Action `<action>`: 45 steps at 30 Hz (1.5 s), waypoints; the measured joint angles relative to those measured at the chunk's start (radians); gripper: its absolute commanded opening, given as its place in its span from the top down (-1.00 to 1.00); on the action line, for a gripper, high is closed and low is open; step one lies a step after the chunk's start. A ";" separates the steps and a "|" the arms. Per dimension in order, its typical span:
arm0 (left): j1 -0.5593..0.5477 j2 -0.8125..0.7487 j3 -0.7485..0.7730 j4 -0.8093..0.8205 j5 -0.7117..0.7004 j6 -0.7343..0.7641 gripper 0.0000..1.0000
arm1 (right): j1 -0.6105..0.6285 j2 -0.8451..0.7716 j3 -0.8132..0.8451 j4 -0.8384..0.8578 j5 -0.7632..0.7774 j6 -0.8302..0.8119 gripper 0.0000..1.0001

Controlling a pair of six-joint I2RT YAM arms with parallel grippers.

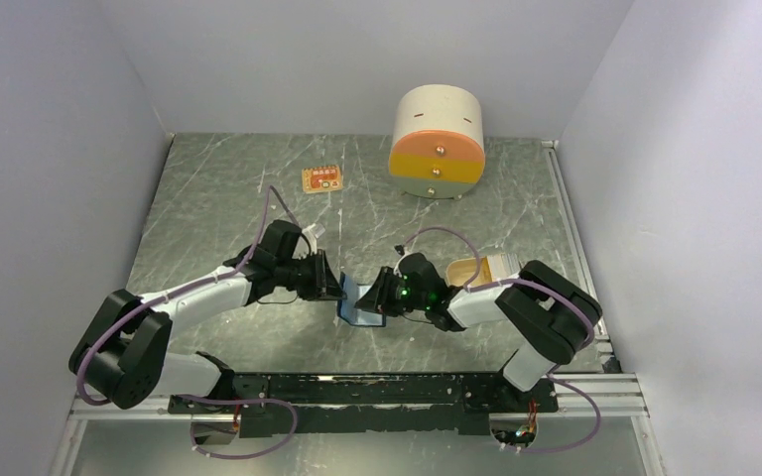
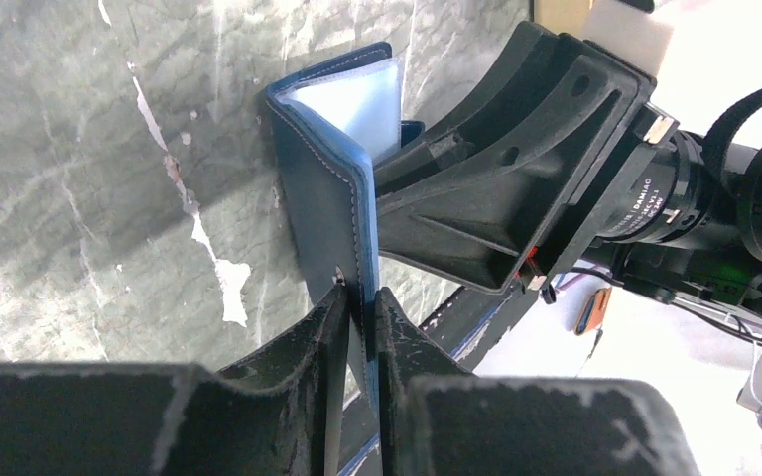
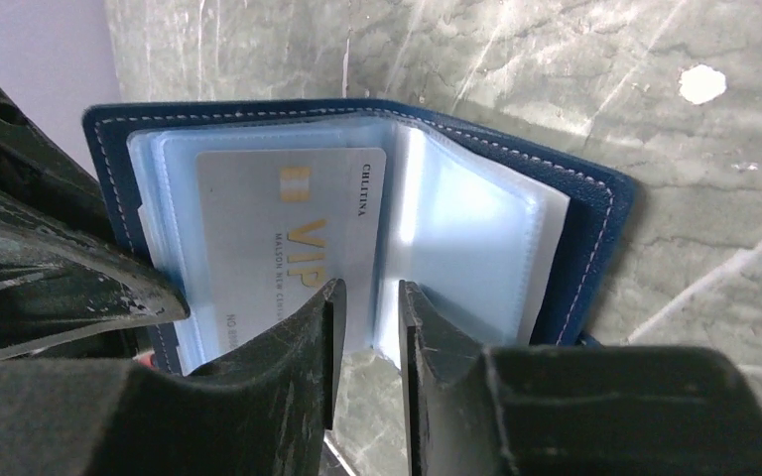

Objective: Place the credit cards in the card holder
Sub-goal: Insert the credit card into the card holder.

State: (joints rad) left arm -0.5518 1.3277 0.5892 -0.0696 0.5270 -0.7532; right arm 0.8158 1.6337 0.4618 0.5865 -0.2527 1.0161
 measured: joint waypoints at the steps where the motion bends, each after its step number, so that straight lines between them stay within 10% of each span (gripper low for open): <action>1: 0.000 0.000 0.010 -0.010 -0.003 0.010 0.61 | 0.000 -0.012 0.002 -0.021 0.003 -0.009 0.43; 45: -0.001 0.071 0.072 -0.072 -0.017 0.035 0.65 | 0.000 0.029 0.073 -0.079 0.037 -0.099 0.34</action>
State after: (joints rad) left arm -0.5526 1.3987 0.6609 -0.1413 0.5102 -0.7181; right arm 0.8158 1.6630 0.5346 0.5072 -0.2161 0.9169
